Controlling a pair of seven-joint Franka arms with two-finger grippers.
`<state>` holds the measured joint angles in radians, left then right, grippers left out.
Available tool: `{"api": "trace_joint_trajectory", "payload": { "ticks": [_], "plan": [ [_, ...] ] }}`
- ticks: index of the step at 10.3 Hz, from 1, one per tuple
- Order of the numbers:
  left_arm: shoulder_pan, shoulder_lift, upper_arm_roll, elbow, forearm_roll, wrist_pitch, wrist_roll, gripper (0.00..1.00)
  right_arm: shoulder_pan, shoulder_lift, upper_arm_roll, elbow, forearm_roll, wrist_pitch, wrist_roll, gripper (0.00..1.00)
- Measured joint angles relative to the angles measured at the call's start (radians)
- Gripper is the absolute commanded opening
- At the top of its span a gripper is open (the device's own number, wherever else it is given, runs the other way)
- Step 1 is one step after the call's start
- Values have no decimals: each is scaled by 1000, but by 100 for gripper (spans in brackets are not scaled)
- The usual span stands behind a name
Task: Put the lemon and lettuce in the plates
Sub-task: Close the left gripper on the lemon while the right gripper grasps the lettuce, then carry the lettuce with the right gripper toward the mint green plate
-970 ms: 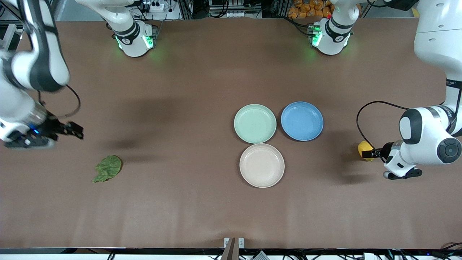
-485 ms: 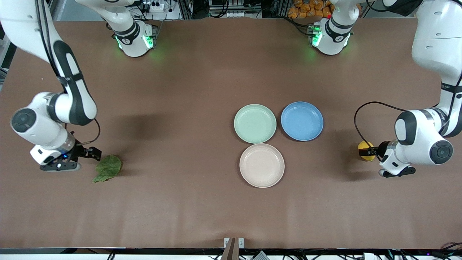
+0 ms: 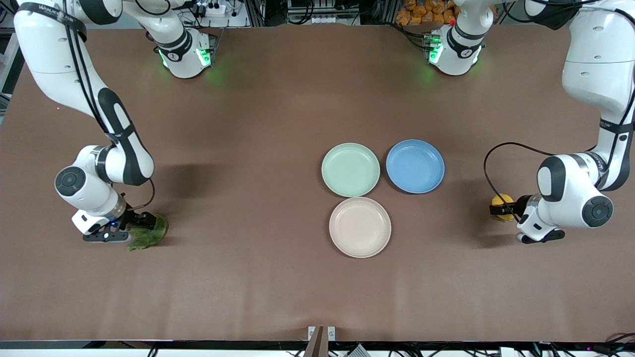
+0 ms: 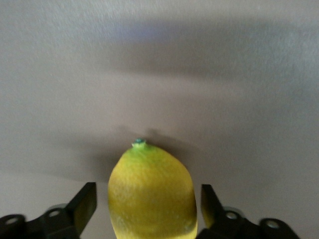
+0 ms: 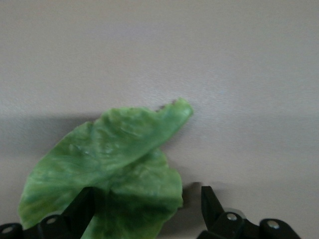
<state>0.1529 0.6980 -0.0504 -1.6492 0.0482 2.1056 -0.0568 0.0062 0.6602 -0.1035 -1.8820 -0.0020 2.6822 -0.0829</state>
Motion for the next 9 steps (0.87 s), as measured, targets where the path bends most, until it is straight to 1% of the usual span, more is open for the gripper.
{"api": "trace_joint_trajectory", "payload": {
  "ticks": [1,2,3,6,7,8,9],
  "plan": [
    [1,0,0,0,0,10,0,0,16,3,3,9,0,-1,37,45],
    [1,-1,0,2,1,11,0,0,40,3,5,17,0,-3,71,11],
    [1,0,-1,2,1,13,0,0,66,4,6,23,0,-3,87,0],
    [-6,0,-6,16,2,24,0,0,89,4,4,41,0,-12,93,0],
    [-18,-2,-11,44,2,30,0,0,89,0,3,55,0,-47,94,0],
    [-40,-3,-15,80,2,31,-13,0,90,-15,4,82,0,-112,97,0],
    [-68,-5,-17,107,2,31,-56,0,92,-50,8,118,3,-206,115,0]
  ]
}}
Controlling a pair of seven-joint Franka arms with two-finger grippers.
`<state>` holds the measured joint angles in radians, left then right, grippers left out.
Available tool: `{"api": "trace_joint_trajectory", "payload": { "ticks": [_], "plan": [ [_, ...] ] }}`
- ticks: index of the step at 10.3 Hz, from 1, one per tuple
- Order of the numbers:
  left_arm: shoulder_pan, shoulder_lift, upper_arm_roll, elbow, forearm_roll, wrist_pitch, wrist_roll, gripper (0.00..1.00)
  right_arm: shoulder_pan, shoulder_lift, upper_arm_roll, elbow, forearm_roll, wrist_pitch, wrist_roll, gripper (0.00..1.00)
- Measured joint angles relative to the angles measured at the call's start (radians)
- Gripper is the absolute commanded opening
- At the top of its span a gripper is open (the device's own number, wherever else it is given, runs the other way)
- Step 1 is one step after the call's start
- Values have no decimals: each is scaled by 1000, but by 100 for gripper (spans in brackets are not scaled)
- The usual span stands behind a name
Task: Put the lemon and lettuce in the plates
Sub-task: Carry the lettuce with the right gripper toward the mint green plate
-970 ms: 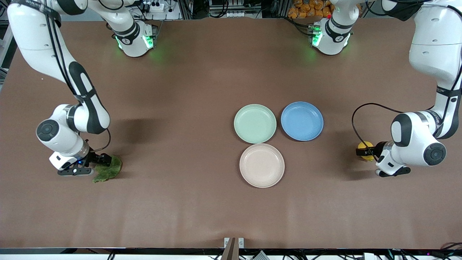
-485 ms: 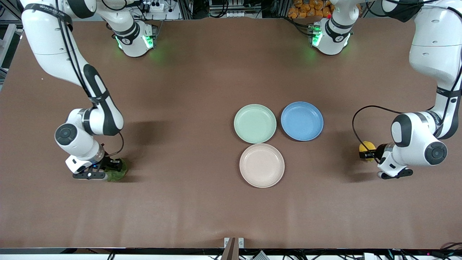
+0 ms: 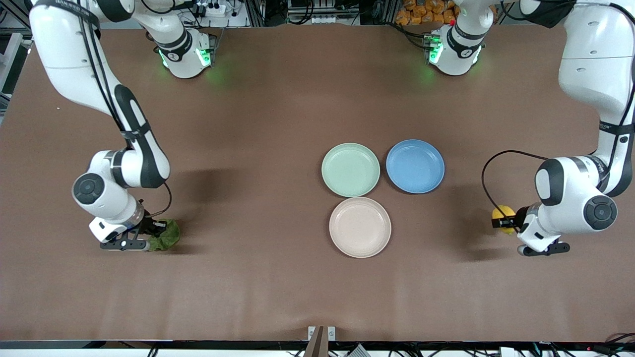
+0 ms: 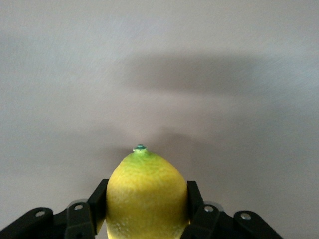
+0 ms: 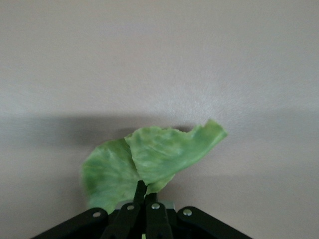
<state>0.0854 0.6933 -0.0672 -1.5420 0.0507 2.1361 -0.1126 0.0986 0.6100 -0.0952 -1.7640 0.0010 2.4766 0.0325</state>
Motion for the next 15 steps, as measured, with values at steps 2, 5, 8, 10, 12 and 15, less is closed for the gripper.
{"api": "trace_joint_trajectory", "payload": {
  "ticks": [2,5,8,10,12,15],
  "plan": [
    [-27,-1,-14,33,0,0,-74,0,11,-85,42,75,22,-194,105,0],
    [-32,-1,-44,68,-15,0,-129,0,65,-132,183,137,45,-323,439,0],
    [-32,-1,-72,76,-21,1,-174,0,192,-131,296,145,49,-329,796,0],
    [-32,-1,-101,79,-23,8,-227,0,340,-126,303,146,51,-304,999,0],
    [-33,-1,-132,80,-23,27,-289,0,466,-91,302,145,50,-217,1166,0],
    [-55,-1,-153,80,-23,53,-362,0,601,2,296,145,30,-90,1351,0]
  ]
}}
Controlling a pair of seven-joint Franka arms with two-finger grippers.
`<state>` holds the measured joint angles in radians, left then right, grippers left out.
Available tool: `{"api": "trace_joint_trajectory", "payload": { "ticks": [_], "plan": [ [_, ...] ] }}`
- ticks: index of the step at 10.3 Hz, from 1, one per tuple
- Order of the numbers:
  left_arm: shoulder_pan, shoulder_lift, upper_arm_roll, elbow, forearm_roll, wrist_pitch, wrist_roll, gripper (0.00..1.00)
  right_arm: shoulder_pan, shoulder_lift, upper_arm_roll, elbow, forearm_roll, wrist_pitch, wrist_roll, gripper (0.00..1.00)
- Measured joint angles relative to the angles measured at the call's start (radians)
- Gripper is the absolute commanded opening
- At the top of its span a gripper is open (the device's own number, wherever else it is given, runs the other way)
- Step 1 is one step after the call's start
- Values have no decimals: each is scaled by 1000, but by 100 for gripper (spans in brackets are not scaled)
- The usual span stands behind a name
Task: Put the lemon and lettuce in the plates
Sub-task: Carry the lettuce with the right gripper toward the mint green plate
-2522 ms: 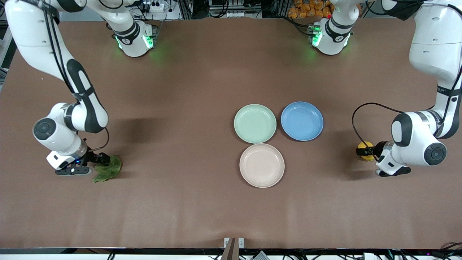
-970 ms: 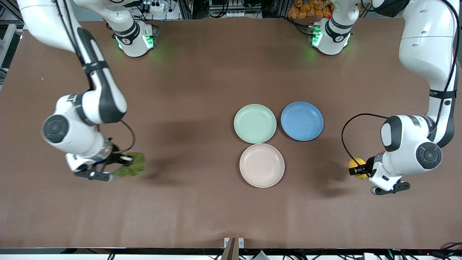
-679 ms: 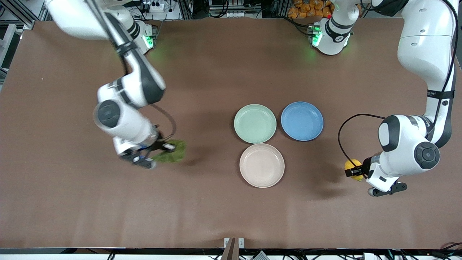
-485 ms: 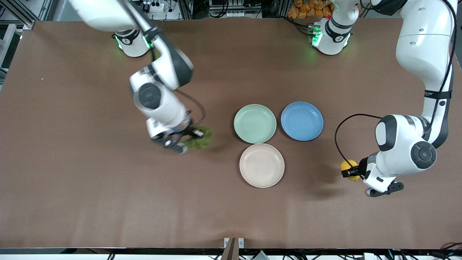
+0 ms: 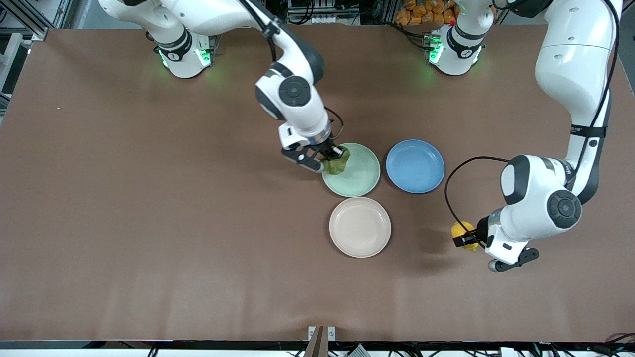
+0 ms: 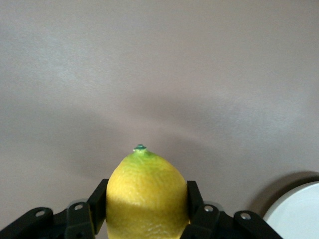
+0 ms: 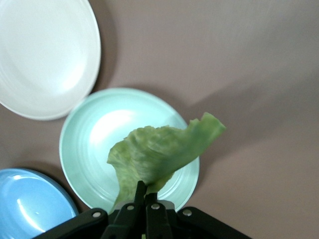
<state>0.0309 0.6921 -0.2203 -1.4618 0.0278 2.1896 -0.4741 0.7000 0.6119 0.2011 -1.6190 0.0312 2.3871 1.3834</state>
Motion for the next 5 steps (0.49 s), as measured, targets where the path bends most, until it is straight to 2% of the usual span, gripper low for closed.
{"api": "trace_joint_trajectory", "payload": {
  "ticks": [1,2,3,4,5],
  "plan": [
    [-13,0,-1,0,0,10,-23,0,32,28,-2,0,-19,29,49,0],
    [-29,0,-2,0,0,19,-48,0,54,48,-3,1,-33,42,83,29],
    [-44,0,-3,0,0,30,-74,0,64,58,-3,1,-37,44,100,52],
    [-61,0,-3,0,0,42,-101,0,65,59,-5,2,-37,44,103,81],
    [-80,0,-4,0,0,59,-132,0,64,59,-8,8,-37,45,105,100]
  ]
}}
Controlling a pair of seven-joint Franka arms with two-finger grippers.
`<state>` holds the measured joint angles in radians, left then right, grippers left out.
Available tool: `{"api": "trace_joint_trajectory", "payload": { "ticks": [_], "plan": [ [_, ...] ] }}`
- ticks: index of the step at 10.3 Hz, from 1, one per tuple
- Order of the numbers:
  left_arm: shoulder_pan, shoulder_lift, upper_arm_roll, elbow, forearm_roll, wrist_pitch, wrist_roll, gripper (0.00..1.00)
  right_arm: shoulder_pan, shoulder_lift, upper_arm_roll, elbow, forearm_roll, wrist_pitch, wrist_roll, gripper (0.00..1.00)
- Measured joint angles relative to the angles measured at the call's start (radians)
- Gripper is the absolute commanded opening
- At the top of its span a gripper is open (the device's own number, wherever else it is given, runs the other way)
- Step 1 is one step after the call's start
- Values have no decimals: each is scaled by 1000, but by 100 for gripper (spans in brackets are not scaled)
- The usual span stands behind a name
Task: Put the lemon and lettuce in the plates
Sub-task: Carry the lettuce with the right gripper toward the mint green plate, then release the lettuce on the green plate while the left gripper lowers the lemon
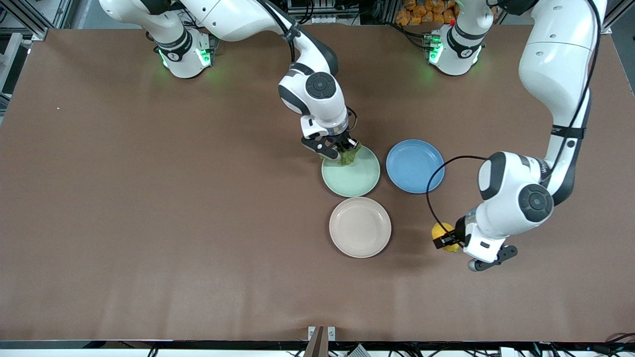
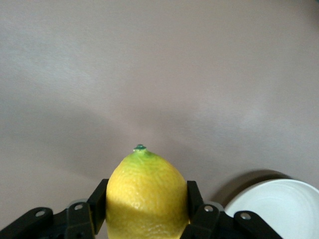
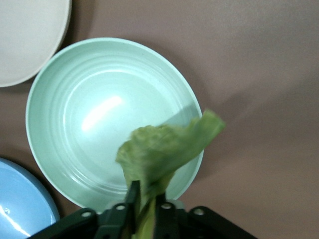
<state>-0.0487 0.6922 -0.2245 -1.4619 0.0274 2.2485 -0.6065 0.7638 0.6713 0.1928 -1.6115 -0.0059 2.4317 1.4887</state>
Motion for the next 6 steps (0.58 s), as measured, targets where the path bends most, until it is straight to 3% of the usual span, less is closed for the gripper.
{"api": "trace_joint_trajectory", "payload": {
  "ticks": [3,6],
  "plan": [
    [-76,4,-2,-1,0,52,-110,0,-18,-1,-11,54,0,0,9,100],
    [-128,12,-2,-2,0,101,-182,0,-119,-18,-12,138,0,-84,-20,100]
  ]
}}
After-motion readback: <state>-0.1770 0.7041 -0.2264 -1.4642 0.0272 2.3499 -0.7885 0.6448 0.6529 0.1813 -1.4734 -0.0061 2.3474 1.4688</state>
